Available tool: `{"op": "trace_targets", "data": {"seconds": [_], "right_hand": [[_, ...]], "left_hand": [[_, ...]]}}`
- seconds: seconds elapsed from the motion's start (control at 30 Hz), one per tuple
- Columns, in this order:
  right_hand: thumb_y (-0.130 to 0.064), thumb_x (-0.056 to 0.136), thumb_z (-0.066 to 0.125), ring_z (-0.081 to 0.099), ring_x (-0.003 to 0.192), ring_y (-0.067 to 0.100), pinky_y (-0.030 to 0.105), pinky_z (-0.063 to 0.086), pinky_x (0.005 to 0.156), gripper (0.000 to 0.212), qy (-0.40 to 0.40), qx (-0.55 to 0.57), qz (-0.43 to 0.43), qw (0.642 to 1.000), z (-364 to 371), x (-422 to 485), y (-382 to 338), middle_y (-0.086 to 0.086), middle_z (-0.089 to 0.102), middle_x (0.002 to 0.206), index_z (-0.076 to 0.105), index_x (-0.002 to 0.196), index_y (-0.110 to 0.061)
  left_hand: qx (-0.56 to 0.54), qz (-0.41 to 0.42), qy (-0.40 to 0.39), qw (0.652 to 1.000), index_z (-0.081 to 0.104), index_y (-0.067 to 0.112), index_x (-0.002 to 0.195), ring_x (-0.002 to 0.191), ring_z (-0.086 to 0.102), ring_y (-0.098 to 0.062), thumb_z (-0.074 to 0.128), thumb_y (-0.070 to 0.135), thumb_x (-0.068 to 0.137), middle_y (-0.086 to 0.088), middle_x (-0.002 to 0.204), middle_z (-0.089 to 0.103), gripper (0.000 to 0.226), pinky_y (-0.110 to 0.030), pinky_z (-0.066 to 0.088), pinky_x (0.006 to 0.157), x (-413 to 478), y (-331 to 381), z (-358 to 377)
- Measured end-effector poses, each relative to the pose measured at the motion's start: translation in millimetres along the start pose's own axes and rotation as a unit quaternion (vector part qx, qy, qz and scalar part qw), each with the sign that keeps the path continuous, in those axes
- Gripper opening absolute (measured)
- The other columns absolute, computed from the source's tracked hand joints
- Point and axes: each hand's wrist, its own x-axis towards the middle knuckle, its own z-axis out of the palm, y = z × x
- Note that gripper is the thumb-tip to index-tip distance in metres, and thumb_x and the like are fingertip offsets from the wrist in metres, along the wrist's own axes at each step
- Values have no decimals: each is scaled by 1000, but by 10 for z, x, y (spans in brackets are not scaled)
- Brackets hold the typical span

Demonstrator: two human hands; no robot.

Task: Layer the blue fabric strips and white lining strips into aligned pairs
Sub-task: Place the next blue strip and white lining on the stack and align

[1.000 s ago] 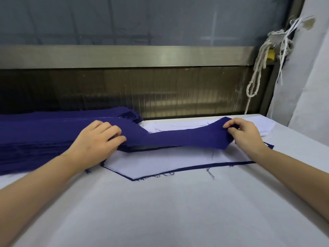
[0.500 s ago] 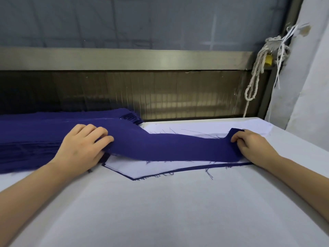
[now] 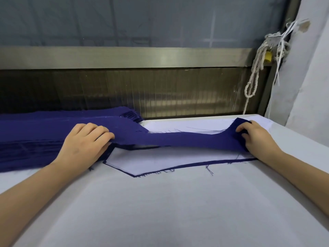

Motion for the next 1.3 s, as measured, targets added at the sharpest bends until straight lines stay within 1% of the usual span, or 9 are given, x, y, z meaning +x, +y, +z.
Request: {"op": "trace_targets", "data": {"seconds": [0.33,0.47,0.6,0.67,0.77,0.97,1.13,1.2,1.3], "right_hand": [[18,86,40,53,101,30,28,35,79,38,10,-11,24,1000,-51,41,159,14,56,116,62,109,-3],[18,84,39,53,102,29,29,35,78,40,6,-17,42,999,-41,49,207,13,54,118,60,111,-4],[18,83,39,52,103,32,31,37,78,40,-9,-30,56,998,-34,48,243,13,53,119,59,111,-4],[17,82,41,52,103,32,30,37,77,40,-18,-36,58,998,-28,46,255,14,53,118,59,110,-5],[15,84,42,52,102,32,29,35,76,36,-26,-40,61,997,-24,48,259,14,53,118,59,109,-4],[2,88,53,52,105,33,37,39,88,25,-35,-29,58,997,-38,37,229,16,53,119,59,112,-3],[10,85,47,52,102,33,32,38,82,33,-7,-7,60,998,-61,36,226,15,54,120,60,111,-4],[11,85,45,52,99,32,30,36,78,33,8,-2,64,998,-76,47,230,14,54,120,60,110,-5],[13,83,44,52,97,31,30,35,77,36,20,-2,71,997,-106,54,263,15,54,120,61,109,-5]], "left_hand": [[-22,75,-32,996,53,13,97,61,58,-25,47,14,90,-4,72,62,9,-33,38,66,-7,51,22],[-65,104,-46,991,69,10,79,55,55,-23,27,23,103,-2,65,58,50,-29,47,53,20,73,-18],[-102,123,-65,985,68,10,84,58,57,-24,27,28,102,-3,71,61,48,-29,47,54,25,89,-48],[-110,102,-83,985,68,11,88,60,57,-24,38,23,90,-3,77,62,32,-32,43,55,9,75,-71],[-119,54,-97,987,71,10,88,58,55,-23,40,18,74,-5,80,63,36,-30,39,51,-14,21,-114],[-106,28,-126,986,74,10,84,40,45,-22,35,18,75,-7,79,64,41,-21,27,46,18,35,-181],[-150,-7,-115,982,63,8,95,45,50,-22,56,8,79,-7,101,51,17,-27,39,38,-20,55,-145],[-169,-39,-120,977,64,2,93,46,52,-22,75,-8,65,-5,107,43,32,-28,41,36,-33,58,-134],[-180,-17,-105,978,62,1,94,49,56,-25,70,-8,71,-5,110,41,27,-31,46,38,-13,65,-141]]}}
